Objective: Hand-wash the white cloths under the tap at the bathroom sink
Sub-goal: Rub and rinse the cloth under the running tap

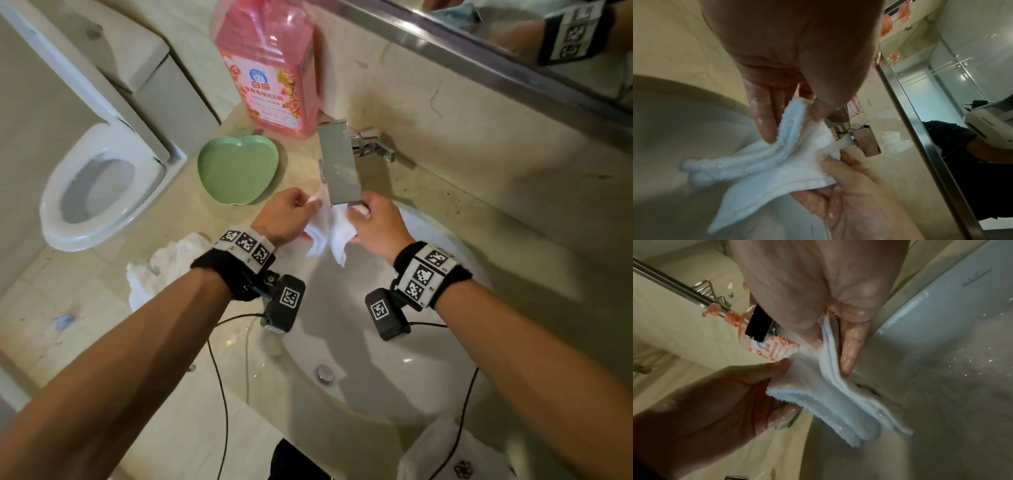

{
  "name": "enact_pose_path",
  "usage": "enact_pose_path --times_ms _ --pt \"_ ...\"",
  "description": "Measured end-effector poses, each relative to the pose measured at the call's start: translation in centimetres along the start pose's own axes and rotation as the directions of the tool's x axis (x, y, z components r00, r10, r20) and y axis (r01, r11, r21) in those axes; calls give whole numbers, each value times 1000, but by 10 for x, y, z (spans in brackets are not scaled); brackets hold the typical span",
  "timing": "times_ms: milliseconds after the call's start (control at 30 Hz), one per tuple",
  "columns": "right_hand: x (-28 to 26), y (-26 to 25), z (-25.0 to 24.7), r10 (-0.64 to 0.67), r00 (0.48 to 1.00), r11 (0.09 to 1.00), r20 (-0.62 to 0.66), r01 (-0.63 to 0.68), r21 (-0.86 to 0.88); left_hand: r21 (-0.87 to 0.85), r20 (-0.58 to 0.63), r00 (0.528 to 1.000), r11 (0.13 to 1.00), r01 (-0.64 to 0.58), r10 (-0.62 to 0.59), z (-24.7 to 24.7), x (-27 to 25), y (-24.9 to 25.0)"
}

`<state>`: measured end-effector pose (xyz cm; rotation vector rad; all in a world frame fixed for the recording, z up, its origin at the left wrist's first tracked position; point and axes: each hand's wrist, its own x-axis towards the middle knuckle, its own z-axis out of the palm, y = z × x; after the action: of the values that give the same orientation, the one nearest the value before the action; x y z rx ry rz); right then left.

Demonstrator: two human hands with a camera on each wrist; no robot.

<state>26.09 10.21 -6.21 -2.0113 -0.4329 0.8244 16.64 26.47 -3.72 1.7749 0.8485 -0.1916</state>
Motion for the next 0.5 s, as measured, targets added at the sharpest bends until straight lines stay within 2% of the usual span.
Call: enact_pose_path --times_ms 133,233,367,433,500 --pt "5 -3 8 -16 999 996 37 19 -90 -33 1 1000 999 -10 11 -4 -4 -3" --pt "-1 -7 17 -33 996 998 85 38 -56 -100 11 1000 995 -11 12 -2 -7 -7" --pt "1 -11 23 -84 985 990 152 100 -97 -115 138 990 993 -11 27 12 -10 -7" --pt "9 -9 16 -54 992 993 110 65 -100 -107 201 979 994 -11 33 16 -9 -7" --pt "12 -6 3 -8 999 996 46 12 -87 8 193 978 997 -79 76 17 -3 -12"
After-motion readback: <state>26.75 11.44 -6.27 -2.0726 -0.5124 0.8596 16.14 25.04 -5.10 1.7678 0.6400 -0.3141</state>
